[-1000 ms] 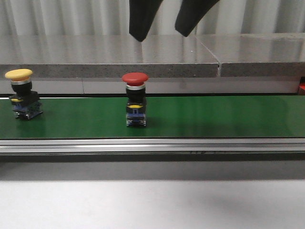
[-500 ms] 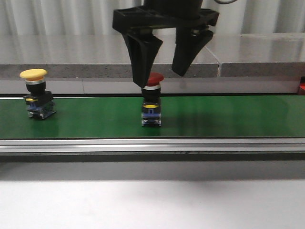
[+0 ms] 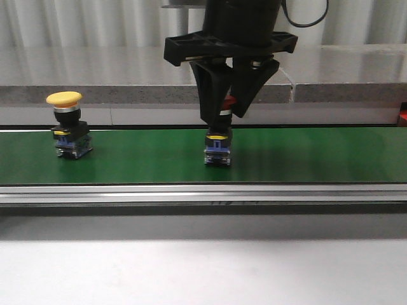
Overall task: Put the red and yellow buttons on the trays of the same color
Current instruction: 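Carry the red button with the right gripper into the red tray and release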
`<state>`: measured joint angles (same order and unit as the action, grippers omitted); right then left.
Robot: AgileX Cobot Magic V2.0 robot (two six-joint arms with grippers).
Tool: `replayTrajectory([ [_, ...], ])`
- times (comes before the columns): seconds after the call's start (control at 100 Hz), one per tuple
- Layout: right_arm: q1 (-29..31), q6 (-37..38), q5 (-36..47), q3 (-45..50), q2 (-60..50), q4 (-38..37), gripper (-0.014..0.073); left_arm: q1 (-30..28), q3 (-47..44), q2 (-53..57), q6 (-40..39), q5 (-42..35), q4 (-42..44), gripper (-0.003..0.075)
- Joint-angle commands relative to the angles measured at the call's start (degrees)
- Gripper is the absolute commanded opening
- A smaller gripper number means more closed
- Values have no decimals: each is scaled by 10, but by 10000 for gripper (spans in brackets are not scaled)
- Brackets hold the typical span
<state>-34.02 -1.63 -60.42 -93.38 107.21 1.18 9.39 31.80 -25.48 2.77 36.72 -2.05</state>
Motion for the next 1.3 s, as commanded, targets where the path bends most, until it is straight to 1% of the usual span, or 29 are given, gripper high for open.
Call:
replayTrajectory([
  [0.0, 3, -1, 16, -20, -33, 3, 120, 4, 16, -2, -4, -37, -8, -21],
  [0.27, 11, 28, 15, -16, -78, 0, 111, 4, 16, -2, -4, -37, -8, -21],
  [0.37, 27, 29, 9, -16, -98, -8, 111, 4, 16, -2, -4, -37, -8, -21],
  [0.51, 70, 30, -10, -15, -125, -12, 111, 4, 16, -2, -4, -37, -8, -21],
  [0.7, 151, 30, -16, -14, -155, -12, 111, 4, 16, -2, -4, -37, -8, -21],
  [0.91, 271, 36, -13, -14, -161, -12, 111, 4, 16, -2, -4, -37, -8, -21],
  [1.06, 364, 54, 12, -14, -161, -12, 111, 4, 16, -2, -4, -37, -8, -21],
  [1.22, 435, 55, 36, -14, -152, -12, 111, 4, 16, -2, -4, -37, -8, -21],
  [1.29, 466, 77, 42, -14, -138, -12, 111, 4, 16, -2, -4, -37, -8, -21],
])
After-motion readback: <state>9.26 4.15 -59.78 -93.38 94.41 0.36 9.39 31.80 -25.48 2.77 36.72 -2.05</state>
